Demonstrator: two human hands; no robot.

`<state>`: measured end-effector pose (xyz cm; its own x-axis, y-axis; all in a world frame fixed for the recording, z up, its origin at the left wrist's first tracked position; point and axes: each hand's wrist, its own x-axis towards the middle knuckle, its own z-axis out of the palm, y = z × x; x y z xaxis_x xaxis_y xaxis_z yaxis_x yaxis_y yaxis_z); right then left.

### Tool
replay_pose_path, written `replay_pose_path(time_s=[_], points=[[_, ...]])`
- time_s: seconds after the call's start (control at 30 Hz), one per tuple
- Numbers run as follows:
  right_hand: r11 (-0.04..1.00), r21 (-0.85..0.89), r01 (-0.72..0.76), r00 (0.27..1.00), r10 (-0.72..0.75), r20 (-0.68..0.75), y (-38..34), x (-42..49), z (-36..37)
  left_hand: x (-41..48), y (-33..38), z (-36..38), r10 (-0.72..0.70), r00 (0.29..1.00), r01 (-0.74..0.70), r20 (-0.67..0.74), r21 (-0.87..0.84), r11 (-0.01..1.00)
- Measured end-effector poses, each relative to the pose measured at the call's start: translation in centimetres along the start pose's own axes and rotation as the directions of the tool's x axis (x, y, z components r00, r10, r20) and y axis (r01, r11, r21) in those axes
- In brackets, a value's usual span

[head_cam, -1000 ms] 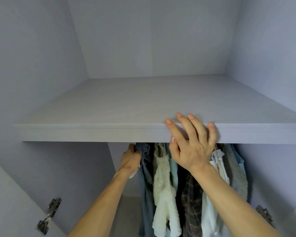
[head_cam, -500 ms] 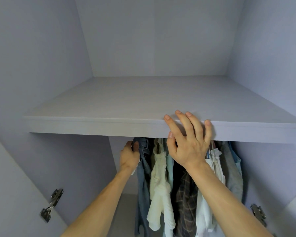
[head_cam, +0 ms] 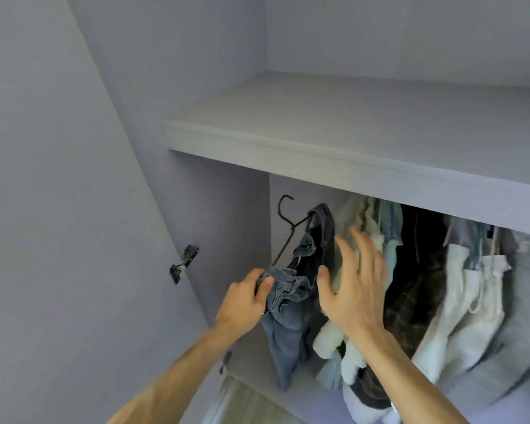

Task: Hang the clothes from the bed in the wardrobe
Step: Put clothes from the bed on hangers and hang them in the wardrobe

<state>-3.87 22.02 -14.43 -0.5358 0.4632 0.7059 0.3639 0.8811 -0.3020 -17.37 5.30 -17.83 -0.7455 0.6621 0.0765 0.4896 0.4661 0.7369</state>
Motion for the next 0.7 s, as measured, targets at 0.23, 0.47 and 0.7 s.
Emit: replay_pose_path(time_s=[0.23,0.47,0.7], points=[[0.975,0.218,0.045,0.821,-0.16,0.548,-6.4,-2.7,6.3,-13.1,-5.3,-4.9,-0.171,0.985,0.151,0.035,0.329,0.932],[0.731,0.672,0.119,0.645,-0.571,0.507,-17.5,-13.6,6.9,-31.6,-6.9,-8.5,-0.338,0.92,0.392,-0.2,0.46,0.796],[0.296,0.943,0.155,0.399,-0.892,0.215,-29.1,-25.7,0.8,-50.2,-3.1,-8.7,-0.608,0.636,0.767,-0.476,0.302,0.566]])
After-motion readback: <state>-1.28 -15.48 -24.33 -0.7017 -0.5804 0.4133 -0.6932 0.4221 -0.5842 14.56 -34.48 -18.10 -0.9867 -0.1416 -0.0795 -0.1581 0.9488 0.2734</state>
